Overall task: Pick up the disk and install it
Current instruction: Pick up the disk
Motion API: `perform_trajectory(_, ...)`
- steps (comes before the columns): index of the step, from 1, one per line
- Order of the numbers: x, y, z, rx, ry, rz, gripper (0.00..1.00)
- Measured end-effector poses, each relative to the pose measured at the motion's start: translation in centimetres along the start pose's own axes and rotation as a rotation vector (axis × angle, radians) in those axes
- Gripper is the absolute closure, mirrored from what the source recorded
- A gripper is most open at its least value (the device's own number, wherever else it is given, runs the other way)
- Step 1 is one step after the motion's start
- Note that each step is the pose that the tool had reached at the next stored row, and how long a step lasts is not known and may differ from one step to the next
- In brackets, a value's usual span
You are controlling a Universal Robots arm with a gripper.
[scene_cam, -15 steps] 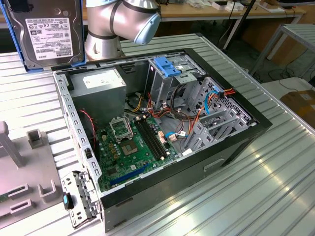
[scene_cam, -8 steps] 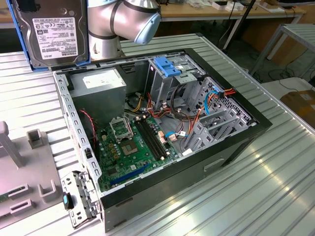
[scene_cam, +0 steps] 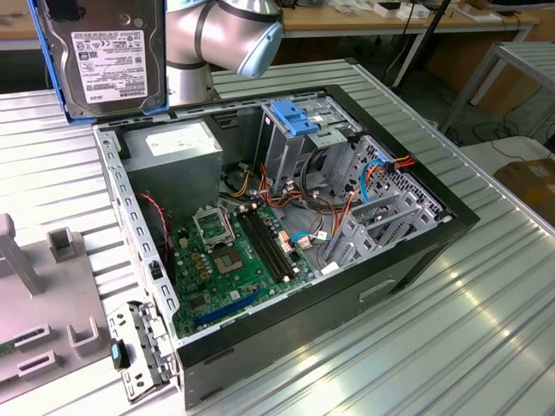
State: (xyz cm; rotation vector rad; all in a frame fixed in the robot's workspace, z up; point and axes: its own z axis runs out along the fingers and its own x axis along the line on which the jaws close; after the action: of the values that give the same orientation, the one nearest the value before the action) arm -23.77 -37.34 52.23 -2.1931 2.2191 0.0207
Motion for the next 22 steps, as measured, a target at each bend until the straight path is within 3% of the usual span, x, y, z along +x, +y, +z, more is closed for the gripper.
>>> perform_trajectory(7, -0.01, -1.12, 0.01, 0.0000, 0.0000, 0.000, 0.63)
perform_trajectory(15, -0.04, -3.05, 0.03, -0.0001, 0.0002, 0.000, 0.63)
perform_trajectory(17, -0.04, -3.89, 0.05, 0.0000, 0.0003, 0.000, 0.63)
perform_trajectory(19, -0.07, -5.91, 0.12, 0.0000, 0.0009, 0.000, 0.63)
perform_trajectory(21, -0.08, -7.05, 0.19, 0.0001, 0.0009, 0.001, 0.63)
perform_trajectory(22, -0.09, -7.93, 0.23, 0.0000, 0.0011, 0.001, 0.63)
